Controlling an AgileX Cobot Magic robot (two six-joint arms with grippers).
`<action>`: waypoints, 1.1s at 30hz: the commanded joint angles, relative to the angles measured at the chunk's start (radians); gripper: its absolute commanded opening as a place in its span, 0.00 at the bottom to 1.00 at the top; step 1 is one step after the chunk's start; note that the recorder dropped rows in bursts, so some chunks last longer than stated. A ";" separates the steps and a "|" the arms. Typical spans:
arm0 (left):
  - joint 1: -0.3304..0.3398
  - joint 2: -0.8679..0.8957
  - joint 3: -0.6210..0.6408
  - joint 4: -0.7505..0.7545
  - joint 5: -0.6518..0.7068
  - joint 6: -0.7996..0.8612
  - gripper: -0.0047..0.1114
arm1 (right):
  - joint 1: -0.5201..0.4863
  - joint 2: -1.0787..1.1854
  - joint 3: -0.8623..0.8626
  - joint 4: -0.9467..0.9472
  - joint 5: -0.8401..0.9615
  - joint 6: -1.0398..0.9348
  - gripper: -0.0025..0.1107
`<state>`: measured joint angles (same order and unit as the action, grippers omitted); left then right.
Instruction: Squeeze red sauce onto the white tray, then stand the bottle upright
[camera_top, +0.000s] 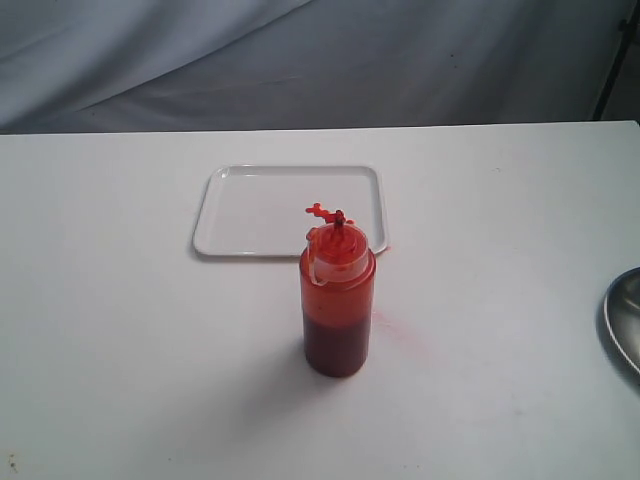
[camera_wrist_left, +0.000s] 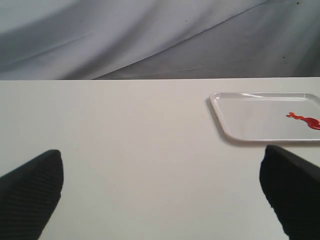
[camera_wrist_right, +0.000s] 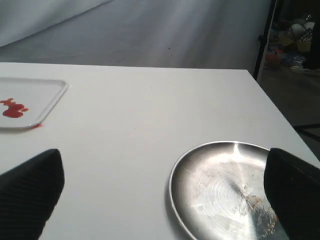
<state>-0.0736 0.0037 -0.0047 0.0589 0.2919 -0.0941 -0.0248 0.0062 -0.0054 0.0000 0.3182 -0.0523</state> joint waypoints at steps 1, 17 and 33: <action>0.003 -0.004 0.005 0.000 -0.005 -0.003 0.94 | -0.018 -0.006 0.005 0.000 0.006 -0.007 0.95; 0.003 -0.004 0.005 0.000 -0.005 -0.003 0.94 | -0.035 -0.006 0.005 0.013 0.026 0.008 0.95; 0.003 -0.004 0.005 0.000 -0.005 -0.003 0.94 | -0.035 -0.006 0.005 0.013 0.024 0.008 0.95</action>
<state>-0.0736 0.0037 -0.0047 0.0589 0.2919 -0.0941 -0.0515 0.0062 -0.0039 0.0054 0.3431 -0.0503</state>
